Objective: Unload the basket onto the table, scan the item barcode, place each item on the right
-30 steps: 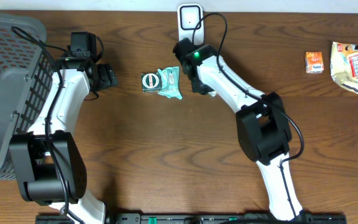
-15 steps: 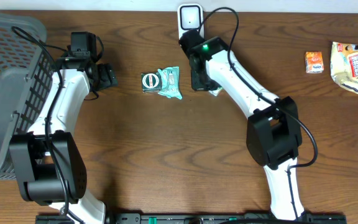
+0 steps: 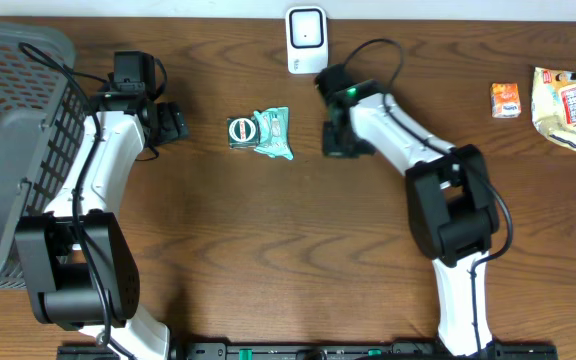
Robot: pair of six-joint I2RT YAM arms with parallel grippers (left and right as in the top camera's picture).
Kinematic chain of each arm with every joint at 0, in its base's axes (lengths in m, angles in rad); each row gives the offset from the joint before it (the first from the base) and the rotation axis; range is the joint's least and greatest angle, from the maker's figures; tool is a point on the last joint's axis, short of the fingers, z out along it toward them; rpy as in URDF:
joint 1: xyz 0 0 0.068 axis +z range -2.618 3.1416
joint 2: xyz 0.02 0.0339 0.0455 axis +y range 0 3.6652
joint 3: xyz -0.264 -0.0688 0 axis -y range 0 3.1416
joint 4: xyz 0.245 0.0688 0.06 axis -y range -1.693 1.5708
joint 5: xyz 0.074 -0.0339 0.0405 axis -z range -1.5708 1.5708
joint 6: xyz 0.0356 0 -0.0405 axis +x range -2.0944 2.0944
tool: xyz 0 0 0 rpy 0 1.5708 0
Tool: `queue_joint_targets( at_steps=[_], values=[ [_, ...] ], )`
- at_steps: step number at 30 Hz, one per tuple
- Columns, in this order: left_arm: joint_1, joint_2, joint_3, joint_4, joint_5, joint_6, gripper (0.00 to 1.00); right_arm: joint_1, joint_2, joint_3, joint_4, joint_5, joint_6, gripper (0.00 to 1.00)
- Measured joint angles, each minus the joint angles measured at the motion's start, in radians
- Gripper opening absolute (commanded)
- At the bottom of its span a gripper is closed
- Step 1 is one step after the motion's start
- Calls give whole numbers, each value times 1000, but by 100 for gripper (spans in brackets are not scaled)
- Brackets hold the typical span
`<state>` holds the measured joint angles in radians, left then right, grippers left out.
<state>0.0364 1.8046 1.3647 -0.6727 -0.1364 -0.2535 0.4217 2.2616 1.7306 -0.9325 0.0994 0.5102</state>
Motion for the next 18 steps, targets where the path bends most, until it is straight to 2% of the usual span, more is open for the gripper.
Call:
queue_joint_targets(
  at_steps=[5,8,10,15,16,17,18],
  values=[
    [0,0,0,0,0,0,98,-109,0,1,145,-11,-9,15],
    [0,0,0,0,0,0,98,-158,0,4,248,-58,-19,27],
    [0,0,0,0,0,0,98,-181,0,6,309,-127,-25,38],
    [0,0,0,0,0,0,98,-199,0,10,314,-320,-49,50],
    [0,0,0,0,0,0,98,-201,0,10,313,-348,-50,58],
    [0,0,0,0,0,0,98,-205,0,10,313,-388,-47,73],
    [0,0,0,0,0,0,98,-210,0,10,313,-421,-52,80]
  ],
)
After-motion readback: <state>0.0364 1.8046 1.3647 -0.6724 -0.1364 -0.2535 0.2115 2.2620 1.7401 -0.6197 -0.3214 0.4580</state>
